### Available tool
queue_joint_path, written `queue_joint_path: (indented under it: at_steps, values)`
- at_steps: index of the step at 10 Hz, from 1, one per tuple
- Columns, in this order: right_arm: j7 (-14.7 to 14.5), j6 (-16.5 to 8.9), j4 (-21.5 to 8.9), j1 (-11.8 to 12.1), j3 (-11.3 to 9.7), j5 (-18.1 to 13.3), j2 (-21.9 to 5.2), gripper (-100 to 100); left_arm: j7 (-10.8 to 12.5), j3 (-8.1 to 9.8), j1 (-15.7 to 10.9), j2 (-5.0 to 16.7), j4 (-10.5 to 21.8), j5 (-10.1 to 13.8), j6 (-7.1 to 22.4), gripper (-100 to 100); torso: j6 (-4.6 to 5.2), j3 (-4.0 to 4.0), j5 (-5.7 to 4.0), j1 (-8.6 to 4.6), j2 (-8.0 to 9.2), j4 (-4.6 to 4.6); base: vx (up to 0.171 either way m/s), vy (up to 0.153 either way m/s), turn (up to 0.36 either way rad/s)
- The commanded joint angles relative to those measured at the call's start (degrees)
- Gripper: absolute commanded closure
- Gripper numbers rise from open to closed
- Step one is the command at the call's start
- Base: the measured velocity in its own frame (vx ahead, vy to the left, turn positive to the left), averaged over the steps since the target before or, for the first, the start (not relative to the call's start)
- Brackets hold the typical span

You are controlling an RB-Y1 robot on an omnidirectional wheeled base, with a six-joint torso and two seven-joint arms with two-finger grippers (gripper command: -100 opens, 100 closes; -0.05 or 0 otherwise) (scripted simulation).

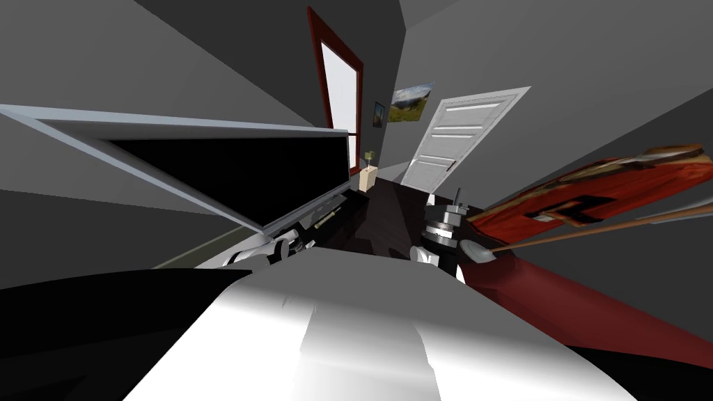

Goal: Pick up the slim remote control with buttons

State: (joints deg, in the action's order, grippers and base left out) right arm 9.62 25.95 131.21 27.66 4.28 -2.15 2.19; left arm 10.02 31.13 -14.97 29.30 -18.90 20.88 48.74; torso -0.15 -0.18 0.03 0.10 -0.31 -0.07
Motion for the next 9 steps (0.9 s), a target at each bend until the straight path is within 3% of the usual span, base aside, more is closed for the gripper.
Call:
queue_joint_path:
  at_steps: [1, 2, 4, 7, 8, 9]
  values:
    - [0.0, 0.0, 0.0, 0.0, 0.0, 0.0, 0.0, 0, 0.0, 0.00, 0.0, 0.0, 0.0, 0.0, 0.0, 0, 0.00, 0.00, 0.00, 0.00, 0.00, 0.00, 0.000, 0.000, 0.000]
    - [0.0, 0.0, 0.0, 0.0, 0.0, 0.0, 0.0, 0, 0.1, -0.40, 0.4, -1.3, 0.5, -0.1, -1.9, -100, 0.00, 0.02, -0.01, -0.06, 0.03, 0.01, 0.012, 0.039, 0.046]
    - [0.0, 0.0, 0.0, 0.0, 0.0, 0.0, 0.0, 0, 0.2, -0.80, 0.8, -2.6, 1.0, -0.1, -3.8, -100, 0.00, -0.01, 0.02, 0.08, -0.02, 0.00, 0.016, 0.038, 0.009]
    - [0.0, 0.0, 0.0, 0.0, 0.0, 0.0, 0.0, 0, 0.3, -0.80, 1.0, -2.6, 0.2, -0.1, -3.4, -100, 0.00, 0.03, -0.02, -0.11, 0.05, 0.01, 0.001, -0.001, 0.004]
    - [0.0, 0.0, 0.0, 0.0, 0.0, 0.0, 0.0, 0, 0.2, -0.80, 1.0, -2.6, 0.3, -0.1, -3.6, 100, 0.00, 0.03, -0.03, -0.11, 0.05, 0.01, 0.000, 0.000, 0.000]
    - [0.0, 0.0, 0.0, 0.0, 0.0, 0.0, 0.0, 0, 0.3, -0.79, 0.9, -2.5, 0.2, -0.1, -3.6, 100, -0.01, 0.03, 0.02, -0.13, 0.08, -0.01, 0.000, 0.000, 0.000]
